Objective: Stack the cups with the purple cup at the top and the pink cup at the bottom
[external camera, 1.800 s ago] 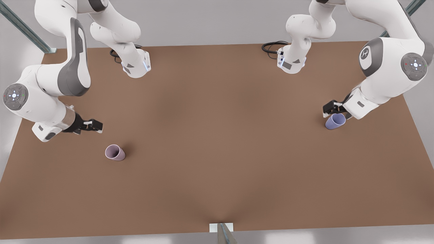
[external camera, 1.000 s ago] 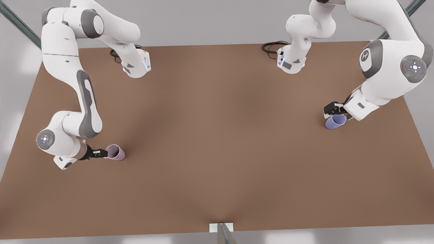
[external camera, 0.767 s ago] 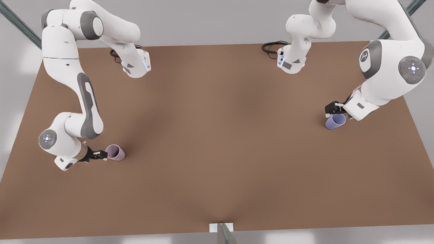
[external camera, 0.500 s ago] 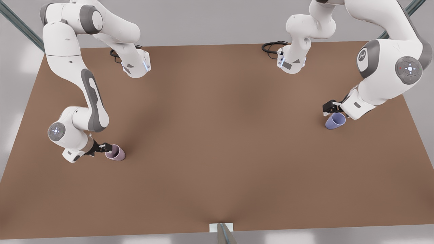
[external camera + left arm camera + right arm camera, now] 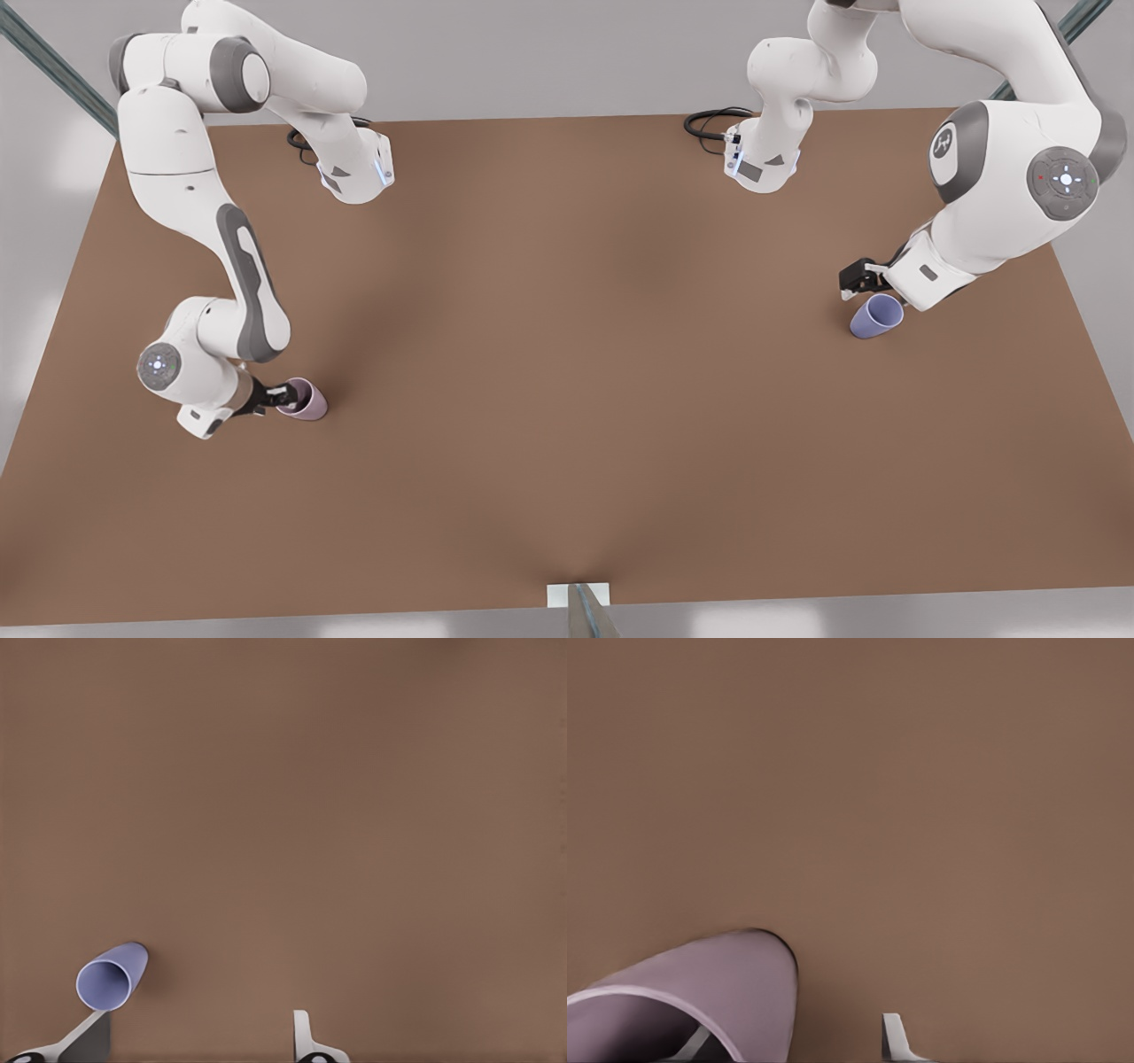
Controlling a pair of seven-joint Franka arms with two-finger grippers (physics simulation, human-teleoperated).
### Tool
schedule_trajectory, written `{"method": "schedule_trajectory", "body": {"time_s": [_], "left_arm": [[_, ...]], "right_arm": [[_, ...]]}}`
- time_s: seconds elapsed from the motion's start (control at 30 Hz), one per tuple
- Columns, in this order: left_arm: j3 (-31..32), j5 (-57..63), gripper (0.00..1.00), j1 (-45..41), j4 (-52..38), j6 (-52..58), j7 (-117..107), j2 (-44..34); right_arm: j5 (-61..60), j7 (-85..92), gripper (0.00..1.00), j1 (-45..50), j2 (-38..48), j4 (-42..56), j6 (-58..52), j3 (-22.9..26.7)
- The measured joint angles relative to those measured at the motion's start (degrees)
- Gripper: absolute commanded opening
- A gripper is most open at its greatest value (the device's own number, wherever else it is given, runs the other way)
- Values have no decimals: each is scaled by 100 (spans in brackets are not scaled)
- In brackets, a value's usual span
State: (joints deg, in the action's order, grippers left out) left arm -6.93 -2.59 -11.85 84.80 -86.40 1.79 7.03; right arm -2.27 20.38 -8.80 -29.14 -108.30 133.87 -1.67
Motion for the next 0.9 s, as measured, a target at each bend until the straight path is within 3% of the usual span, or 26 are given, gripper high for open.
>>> {"method": "schedule_trajectory", "body": {"time_s": [0.13, 0.4, 0.5, 0.63, 0.7, 0.77, 0.9], "left_arm": [[-8, 1, 100, -1, 4, 8, -2, 12], [-9, 7, 100, -2, 4, 14, -4, 30], [-9, 20, 100, -1, 4, 15, -5, 32], [-18, 35, 100, -6, 4, 17, -6, 29], [-33, 35, 100, -9, 4, 24, -5, 25], [-143, 34, 100, -41, 8, 32, 3, 69], [-668, 8, 100, 210, 16, 9, 16, 269]], "right_arm": [[-70, 130, 21, 18, -42, 15, -41, -8], [-30, 185, 21, 53, 80, 133, -168, -126], [-25, 35, 21, 56, 113, 863, -647, -652], [-21, -494, 21, 83, 78, 1405, -1212, -1703], [-20, -932, 21, 488, -29, 1728, -1380, -2013], [-21, -1481, 21, 1225, -407, 2417, -1507, -2093], [26, -2857, 21, 3170, -2184, 5455, -1923, -1907]]}}
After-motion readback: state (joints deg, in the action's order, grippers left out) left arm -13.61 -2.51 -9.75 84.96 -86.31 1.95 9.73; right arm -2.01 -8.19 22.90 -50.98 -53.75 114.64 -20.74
